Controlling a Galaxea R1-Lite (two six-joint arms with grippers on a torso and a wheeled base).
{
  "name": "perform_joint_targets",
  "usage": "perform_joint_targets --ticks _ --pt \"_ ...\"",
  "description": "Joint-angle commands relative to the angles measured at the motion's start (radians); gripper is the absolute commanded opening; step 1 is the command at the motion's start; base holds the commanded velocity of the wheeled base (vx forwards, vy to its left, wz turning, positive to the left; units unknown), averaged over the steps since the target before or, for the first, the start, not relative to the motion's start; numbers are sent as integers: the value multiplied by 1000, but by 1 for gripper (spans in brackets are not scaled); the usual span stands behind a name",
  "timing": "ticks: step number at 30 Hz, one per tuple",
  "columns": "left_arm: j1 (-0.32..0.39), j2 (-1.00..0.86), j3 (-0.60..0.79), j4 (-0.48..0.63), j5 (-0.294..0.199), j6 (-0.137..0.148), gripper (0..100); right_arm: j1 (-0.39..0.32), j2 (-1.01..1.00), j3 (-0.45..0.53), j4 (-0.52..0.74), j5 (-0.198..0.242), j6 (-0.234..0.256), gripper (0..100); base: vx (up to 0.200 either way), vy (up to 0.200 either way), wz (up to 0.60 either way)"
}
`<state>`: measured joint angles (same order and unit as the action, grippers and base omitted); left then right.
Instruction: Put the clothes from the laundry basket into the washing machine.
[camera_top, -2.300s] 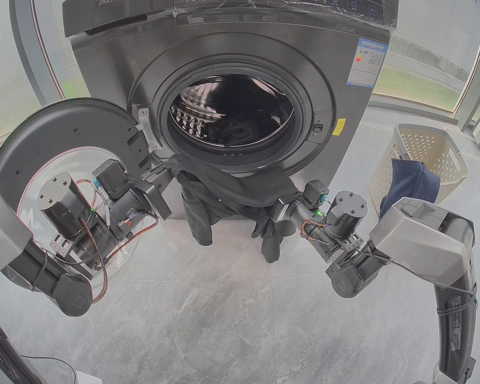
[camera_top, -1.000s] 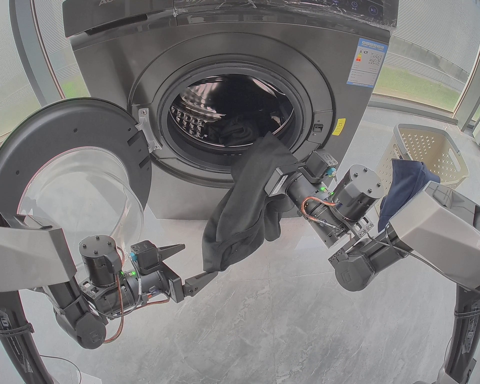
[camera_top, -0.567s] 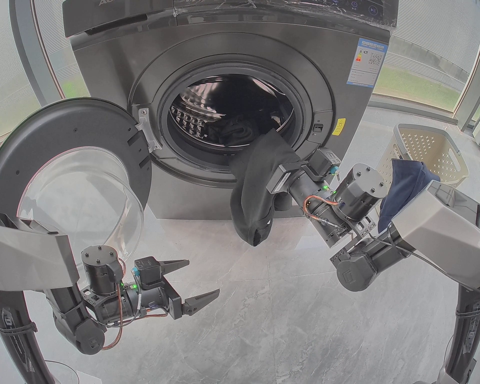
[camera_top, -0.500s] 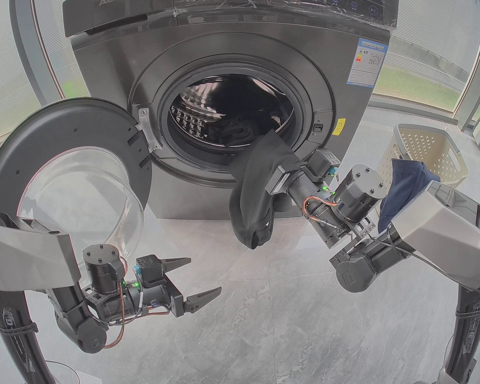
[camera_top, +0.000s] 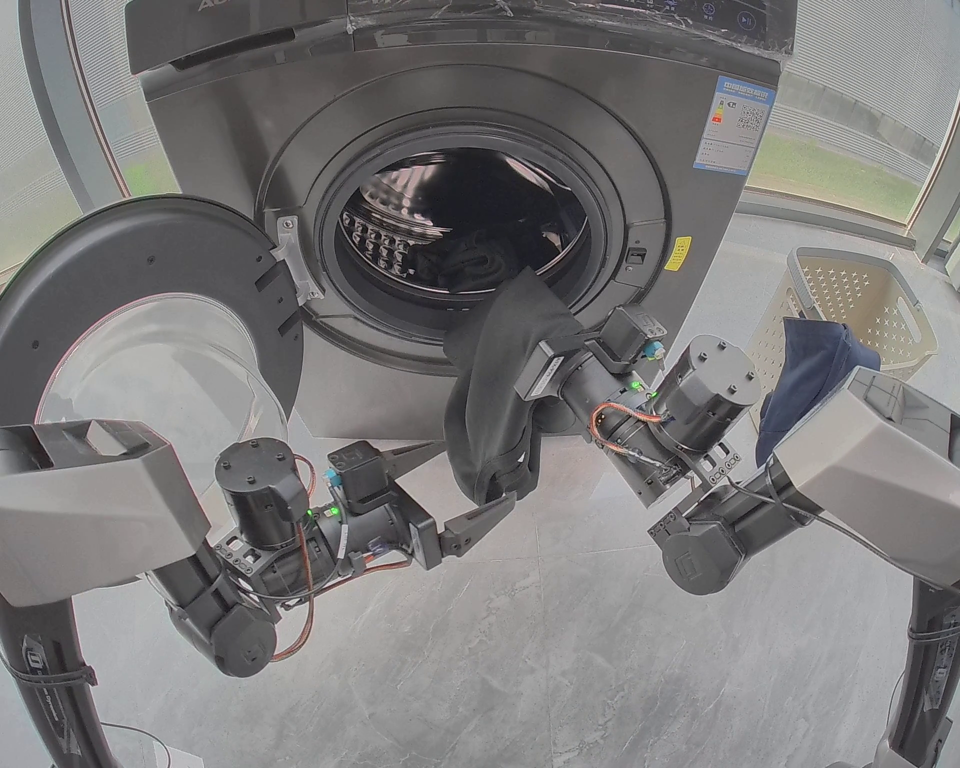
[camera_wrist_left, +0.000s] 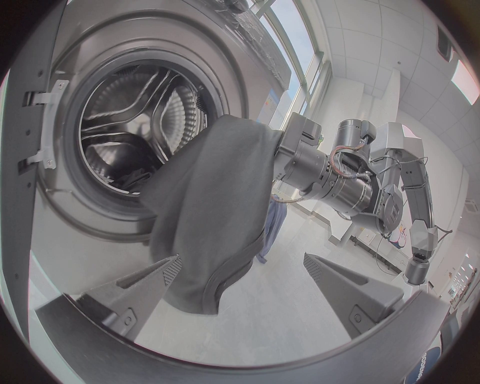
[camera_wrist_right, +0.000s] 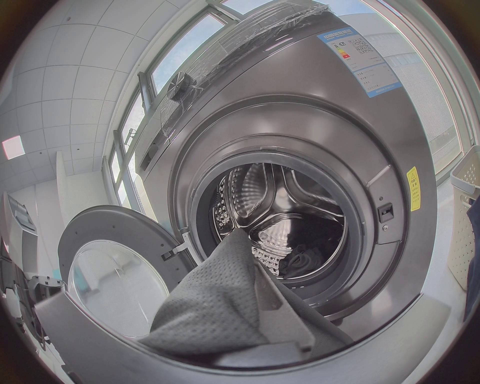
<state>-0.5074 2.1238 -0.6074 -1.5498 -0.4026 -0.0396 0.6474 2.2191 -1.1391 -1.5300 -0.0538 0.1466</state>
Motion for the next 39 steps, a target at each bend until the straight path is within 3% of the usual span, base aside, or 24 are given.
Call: perform_joint_targets --ticks 1,10,15,22,27,30,34,39 --pt "-29 36 -55 -1 -4 -2 100 12 11 -1 1 -1 -1 0 0 0 0" --pt "-23 113 -193 2 14 -17 100 35 13 -1 2 -20 -1 0 0 0 0" --pt "-20 160 -279 5 56 -34 100 41 14 1 2 -20 1 0 0 0 0" --pt "-28 209 -365 19 102 -34 100 49 16 1 2 -20 1 0 0 0 0" --pt "-29 228 -384 25 105 -39 100 52 25 1 2 -20 1 0 0 0 0" --pt "-31 237 -407 25 108 -56 100 58 30 -1 2 -21 1 0 0 0 0" --pt "-31 260 -457 27 154 -77 100 58 36 -2 2 -21 1 0 0 0 0" --pt "-28 308 -525 33 203 -75 100 63 34 -1 2 -21 1 0 0 0 0"
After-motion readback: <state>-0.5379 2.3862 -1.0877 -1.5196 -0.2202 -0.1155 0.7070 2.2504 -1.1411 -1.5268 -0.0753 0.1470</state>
